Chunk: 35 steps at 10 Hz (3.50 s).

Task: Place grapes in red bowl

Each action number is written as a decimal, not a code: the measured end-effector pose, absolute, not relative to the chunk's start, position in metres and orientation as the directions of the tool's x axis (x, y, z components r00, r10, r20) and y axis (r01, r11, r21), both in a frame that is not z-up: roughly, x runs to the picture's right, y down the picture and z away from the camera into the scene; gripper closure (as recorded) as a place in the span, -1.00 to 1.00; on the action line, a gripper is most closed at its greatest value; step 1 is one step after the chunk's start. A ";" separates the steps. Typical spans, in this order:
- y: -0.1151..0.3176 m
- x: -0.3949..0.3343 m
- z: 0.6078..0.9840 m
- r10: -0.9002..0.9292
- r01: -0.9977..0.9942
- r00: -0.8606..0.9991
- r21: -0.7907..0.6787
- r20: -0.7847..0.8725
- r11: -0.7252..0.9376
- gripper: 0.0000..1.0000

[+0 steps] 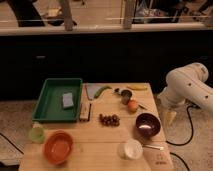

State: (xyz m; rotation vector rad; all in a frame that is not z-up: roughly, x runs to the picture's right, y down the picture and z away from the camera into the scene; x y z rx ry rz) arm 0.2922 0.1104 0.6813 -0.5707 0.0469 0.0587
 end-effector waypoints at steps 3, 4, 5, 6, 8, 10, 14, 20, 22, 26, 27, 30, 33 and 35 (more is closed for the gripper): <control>0.110 0.292 0.681 0.042 -0.068 0.997 -0.538 -0.061 0.840 -0.60; 0.110 0.292 0.681 0.042 -0.069 0.997 -0.538 -0.061 0.840 -0.60; 0.110 0.292 0.681 0.042 -0.068 0.997 -0.538 -0.061 0.840 -0.60; 0.110 0.292 0.681 0.042 -0.069 0.997 -0.538 -0.061 0.840 -0.60; 0.110 0.292 0.681 0.042 -0.068 0.997 -0.538 -0.061 0.840 -0.60; 0.110 0.291 0.681 0.041 -0.068 0.997 -0.538 -0.062 0.840 -0.60; 0.104 0.264 0.696 0.018 -0.044 0.998 -0.539 -0.054 0.841 -0.60; 0.095 0.229 0.707 -0.024 0.007 0.999 -0.537 -0.024 0.843 -0.60; 0.096 0.217 0.708 -0.052 0.034 0.999 -0.542 -0.017 0.840 -0.60; 0.097 0.205 0.712 -0.057 0.045 0.998 -0.544 -0.006 0.838 -0.60; 0.097 0.200 0.712 -0.064 0.054 0.998 -0.543 0.001 0.838 -0.60; 0.096 0.188 0.715 -0.076 0.070 0.997 -0.543 0.012 0.837 -0.60; 0.097 0.180 0.718 -0.082 0.081 0.996 -0.542 0.023 0.836 -0.60; 0.098 0.170 0.722 -0.090 0.095 0.995 -0.542 0.035 0.835 -0.60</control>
